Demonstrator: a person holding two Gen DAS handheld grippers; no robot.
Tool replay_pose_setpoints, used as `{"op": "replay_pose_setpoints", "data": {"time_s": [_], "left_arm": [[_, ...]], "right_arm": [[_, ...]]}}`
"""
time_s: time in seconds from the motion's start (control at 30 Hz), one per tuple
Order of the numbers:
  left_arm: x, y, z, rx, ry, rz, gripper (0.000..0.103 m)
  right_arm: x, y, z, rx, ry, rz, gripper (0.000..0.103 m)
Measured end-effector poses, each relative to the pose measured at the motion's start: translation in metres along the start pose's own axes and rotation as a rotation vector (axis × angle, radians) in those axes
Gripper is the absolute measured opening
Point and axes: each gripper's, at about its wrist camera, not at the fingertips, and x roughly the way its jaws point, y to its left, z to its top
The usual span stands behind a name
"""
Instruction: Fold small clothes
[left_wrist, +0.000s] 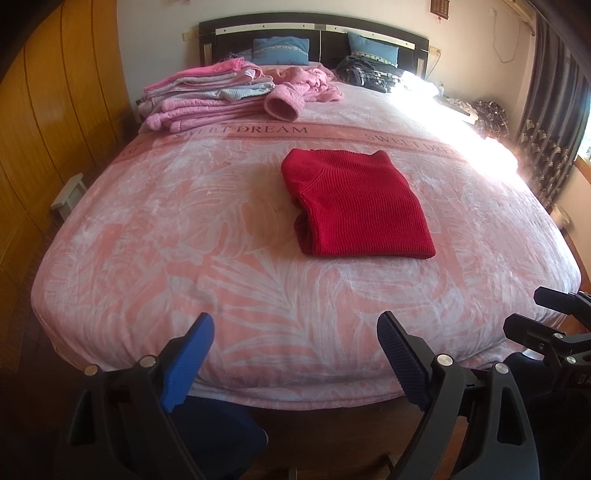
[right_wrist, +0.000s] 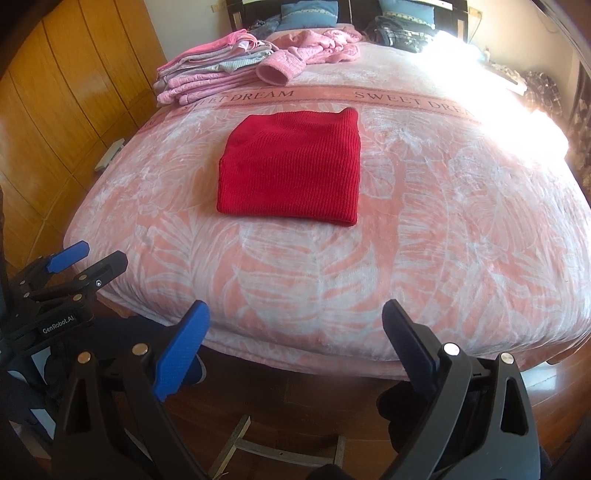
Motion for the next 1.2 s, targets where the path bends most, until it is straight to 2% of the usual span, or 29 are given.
{"op": "replay_pose_setpoints", "data": {"time_s": [0.43, 0.9, 1.2], "left_arm": [[0.002, 0.009, -0.003, -0.007, 0.01, 0.021, 0.09], [-0.001, 0.009, 0.0, -0.01, -0.003, 0.022, 0.091], [-0.001, 0.01, -0.001, -0.012, -0.002, 0.02, 0.091]], "right_arm": [[0.0, -0.011, 0.004, 0.042, 0.005, 0.0, 0.096], [0.004, -0.003, 0.002, -0.001, -0.005, -0.008, 0.096], [0.012, -0.009, 0.002, 0.02, 0.034, -0.018, 0.096]]}}
